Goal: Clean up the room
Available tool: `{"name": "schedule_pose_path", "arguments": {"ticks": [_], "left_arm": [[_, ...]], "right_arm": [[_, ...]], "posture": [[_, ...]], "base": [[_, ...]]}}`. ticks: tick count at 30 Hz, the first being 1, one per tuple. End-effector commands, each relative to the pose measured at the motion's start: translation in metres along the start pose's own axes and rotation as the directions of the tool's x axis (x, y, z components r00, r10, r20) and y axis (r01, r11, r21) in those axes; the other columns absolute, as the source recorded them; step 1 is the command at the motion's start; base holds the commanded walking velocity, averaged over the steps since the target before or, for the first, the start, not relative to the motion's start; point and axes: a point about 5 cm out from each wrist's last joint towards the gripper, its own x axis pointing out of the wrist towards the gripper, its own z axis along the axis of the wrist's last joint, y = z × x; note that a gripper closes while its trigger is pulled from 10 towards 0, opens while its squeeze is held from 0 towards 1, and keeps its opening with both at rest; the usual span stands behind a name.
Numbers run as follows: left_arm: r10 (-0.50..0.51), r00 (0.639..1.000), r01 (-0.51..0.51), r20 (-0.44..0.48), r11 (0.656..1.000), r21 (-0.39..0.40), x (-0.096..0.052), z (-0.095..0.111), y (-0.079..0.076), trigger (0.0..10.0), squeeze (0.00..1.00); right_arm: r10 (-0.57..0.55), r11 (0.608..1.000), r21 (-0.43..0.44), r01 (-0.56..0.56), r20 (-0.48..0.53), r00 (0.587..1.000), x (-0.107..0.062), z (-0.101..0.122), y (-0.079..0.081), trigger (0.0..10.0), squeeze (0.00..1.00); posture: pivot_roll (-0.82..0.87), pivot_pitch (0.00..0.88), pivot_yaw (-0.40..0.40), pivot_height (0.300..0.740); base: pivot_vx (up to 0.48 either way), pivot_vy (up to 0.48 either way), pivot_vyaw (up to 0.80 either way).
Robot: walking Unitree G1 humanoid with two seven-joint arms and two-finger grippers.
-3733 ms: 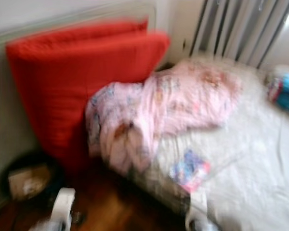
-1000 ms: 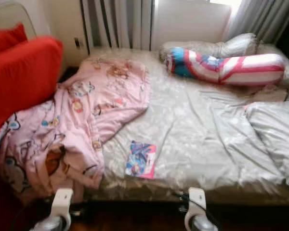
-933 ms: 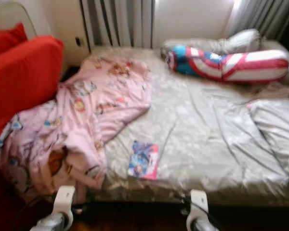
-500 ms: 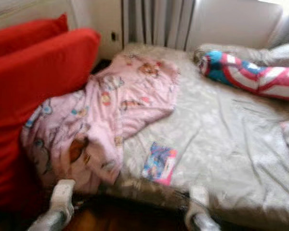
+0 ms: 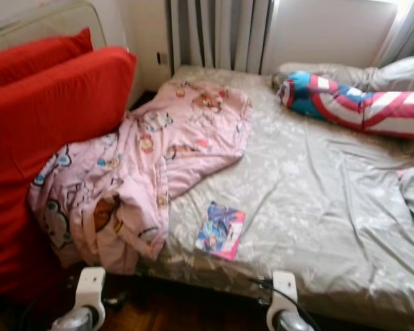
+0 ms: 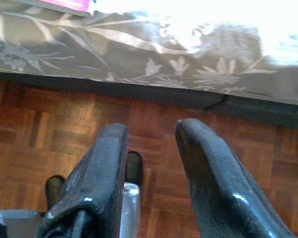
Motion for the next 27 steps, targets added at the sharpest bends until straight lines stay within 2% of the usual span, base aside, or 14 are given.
{"name": "schedule_pose_path", "arguments": {"ticks": [1,24,27], "left_arm": [[0.015,1.000,-0.015,-0.011,1.000,-0.025,-0.0013,-0.0047,0.0027,10.0,0.00],[0.013,1.000,-0.013,-0.005,0.999,-0.040,-0.0024,-0.0077,0.0030,10.0,0.00],[0.010,1.000,-0.011,-0.003,0.999,-0.046,-0.0024,-0.0073,0.0033,10.0,0.00]], "right_arm": [[0.007,1.000,-0.009,-0.007,-0.008,1.000,0.0000,-0.0016,0.0011,10.0,0.00],[0.024,0.999,-0.030,-0.024,-0.024,0.999,-0.0003,-0.0056,0.0021,10.0,0.00],[0.027,0.999,-0.028,-0.027,-0.022,0.999,-0.0002,-0.0052,0.0028,10.0,0.00]], "posture": [[-0.04,0.000,-0.035,0.740],[-0.02,0.000,-0.037,0.740],[-0.02,0.000,-0.033,0.740]], "base": [[0.000,0.000,0.00],[0.000,0.000,0.00],[0.259,0.000,0.00]]}}
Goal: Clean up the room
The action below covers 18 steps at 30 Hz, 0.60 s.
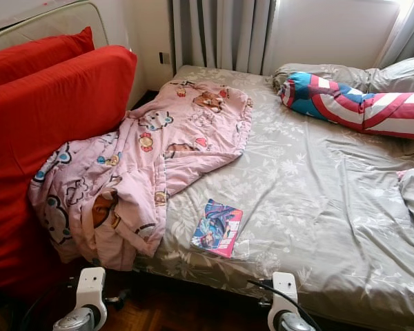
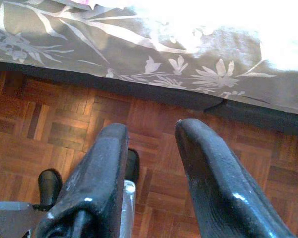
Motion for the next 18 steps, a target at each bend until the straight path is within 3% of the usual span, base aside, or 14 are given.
{"name": "schedule_pose_path", "arguments": {"ticks": [1,18], "left_arm": [[0.005,1.000,-0.005,-0.019,1.000,-0.001,-0.0017,-0.0059,0.0029,10.0,0.00],[-0.005,1.000,0.005,-0.015,1.000,0.002,-0.0013,-0.0039,0.0033,10.0,0.00]], "right_arm": [[0.002,1.000,-0.001,-0.002,-0.016,1.000,-0.0003,-0.0046,0.0007,10.0,0.00],[-0.002,1.000,0.016,0.002,-0.007,1.000,0.0000,-0.0030,0.0016,10.0,0.00]], "posture": [[-0.02,0.000,-0.031,0.740],[-0.03,0.000,-0.021,0.740]], "base": [[0.270,0.000,0.00],[0.279,0.000,0.00]]}}
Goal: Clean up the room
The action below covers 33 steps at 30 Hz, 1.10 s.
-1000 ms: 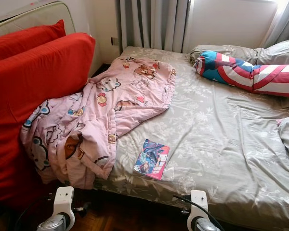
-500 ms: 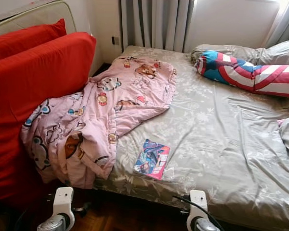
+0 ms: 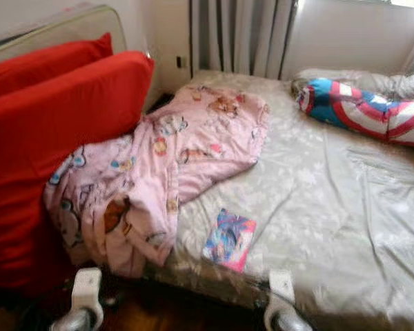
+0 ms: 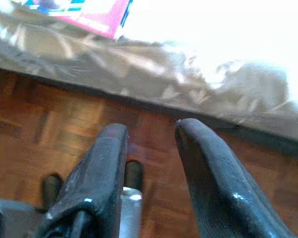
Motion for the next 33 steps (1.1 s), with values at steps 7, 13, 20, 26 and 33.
{"name": "schedule_pose_path", "arguments": {"ticks": [7,13,20,26,33], "left_arm": [[0.018,1.000,-0.017,-0.026,1.000,0.014,-0.003,-0.007,0.010,10.0,0.00],[-0.007,1.000,0.007,0.001,0.999,0.034,-0.003,-0.004,0.008,10.0,0.00],[-0.001,0.997,-0.002,0.079,0.999,0.048,-0.004,0.002,0.009,10.0,0.00],[0.017,0.982,-0.024,0.190,0.999,0.036,-0.008,0.006,0.010,10.0,0.00],[-0.050,0.815,-0.010,0.577,0.995,0.100,-0.005,0.123,-0.016,10.0,0.00]], "right_arm": [[0.005,1.000,0.009,-0.006,0.029,1.000,0.002,0.009,0.006,10.0,0.00],[-0.011,0.999,0.035,0.009,0.055,0.998,0.001,0.010,0.005,10.0,0.00],[-0.033,0.997,0.074,0.020,0.183,0.983,0.000,0.019,0.005,10.0,0.00],[-0.034,0.998,0.061,0.017,0.295,0.955,-0.004,0.024,0.004,10.0,0.00],[-0.009,1.000,0.030,-0.003,0.377,0.926,-0.010,0.016,0.002,10.0,0.00]], "posture": [[-0.02,0.000,-0.023,0.740],[-0.02,0.000,-0.025,0.740],[-0.03,0.000,-0.023,0.740],[-0.04,0.000,-0.025,0.740],[-0.03,0.000,-0.030,0.740]], "base": [[0.287,0.000,0.00],[0.266,0.000,0.00],[0.000,0.000,0.00],[0.000,0.000,0.00],[0.000,0.000,0.00]]}}
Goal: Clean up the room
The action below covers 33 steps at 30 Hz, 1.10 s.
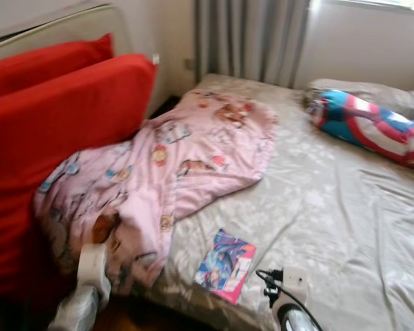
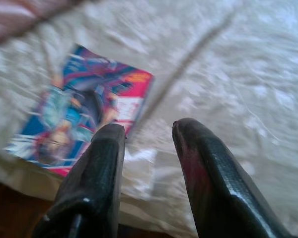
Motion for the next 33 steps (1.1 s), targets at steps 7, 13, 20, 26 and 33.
{"name": "schedule_pose_path", "arguments": {"ticks": [7,13,20,26,33], "left_arm": [[-0.057,0.989,0.056,0.133,0.998,0.013,-0.014,0.003,-0.004,10.0,0.00],[-0.052,0.991,0.047,0.121,0.998,0.037,-0.044,-0.021,0.011,10.0,0.00],[-0.043,0.992,0.038,0.117,0.998,0.044,-0.066,-0.029,0.022,10.0,0.00],[-0.042,0.994,0.037,0.105,0.998,0.049,-0.087,-0.036,0.030,10.0,0.00],[-0.050,0.991,0.042,0.121,0.997,0.070,-0.087,-0.025,0.035,10.0,0.00]], "right_arm": [[0.002,1.000,0.016,-0.002,0.007,1.000,-0.016,-0.022,-0.007,10.0,0.00],[-0.010,0.998,-0.059,0.009,-0.015,1.000,-0.031,-0.042,-0.011,10.0,0.00],[0.039,0.994,-0.108,-0.018,0.195,0.980,-0.024,-0.008,-0.009,10.0,0.00],[0.127,0.985,-0.167,-0.043,0.534,0.836,-0.020,0.075,0.015,10.0,0.00],[0.129,0.986,-0.156,-0.052,0.540,0.832,-0.020,0.072,0.019,10.0,0.00]], "posture": [[-0.06,0.000,-0.027,0.740],[-0.07,0.000,-0.027,0.740],[-0.05,0.000,-0.036,0.740],[-0.03,0.000,-0.052,0.740],[0.00,0.000,-0.051,0.740]], "base": [[0.000,0.000,0.00],[0.000,0.000,0.00],[0.000,0.000,0.00],[0.000,0.000,0.00],[0.000,0.000,0.00]]}}
